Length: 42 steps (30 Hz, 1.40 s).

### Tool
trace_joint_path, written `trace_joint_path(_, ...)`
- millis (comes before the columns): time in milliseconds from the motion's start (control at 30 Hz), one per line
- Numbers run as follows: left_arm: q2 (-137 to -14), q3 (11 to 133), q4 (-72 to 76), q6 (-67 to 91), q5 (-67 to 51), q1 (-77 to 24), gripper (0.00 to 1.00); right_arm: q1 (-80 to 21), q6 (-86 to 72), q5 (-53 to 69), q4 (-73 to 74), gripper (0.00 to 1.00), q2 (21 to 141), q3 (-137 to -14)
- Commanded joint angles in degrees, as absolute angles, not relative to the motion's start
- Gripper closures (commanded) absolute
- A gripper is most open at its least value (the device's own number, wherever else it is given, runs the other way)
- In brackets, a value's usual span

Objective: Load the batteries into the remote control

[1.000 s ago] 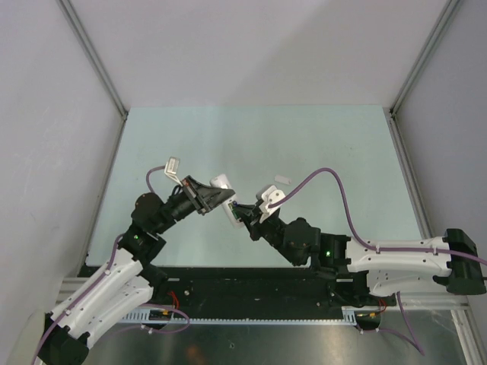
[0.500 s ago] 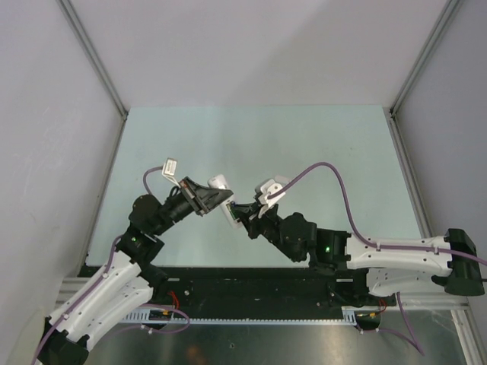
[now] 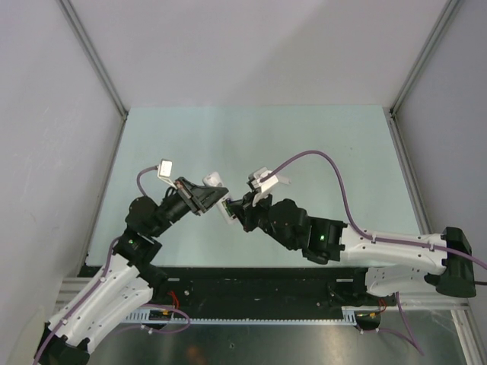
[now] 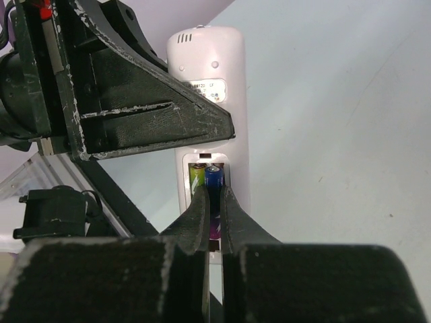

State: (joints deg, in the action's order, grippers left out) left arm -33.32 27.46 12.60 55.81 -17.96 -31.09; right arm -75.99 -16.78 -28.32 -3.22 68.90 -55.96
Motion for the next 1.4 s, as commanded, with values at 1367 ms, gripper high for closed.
trace_joint_path(1367,-36.1,34.5,41.8,80.4,-29.8,-31.2,1.0,-80.1,-11.1,-34.3,2.3,1.0,68.0,-45.4)
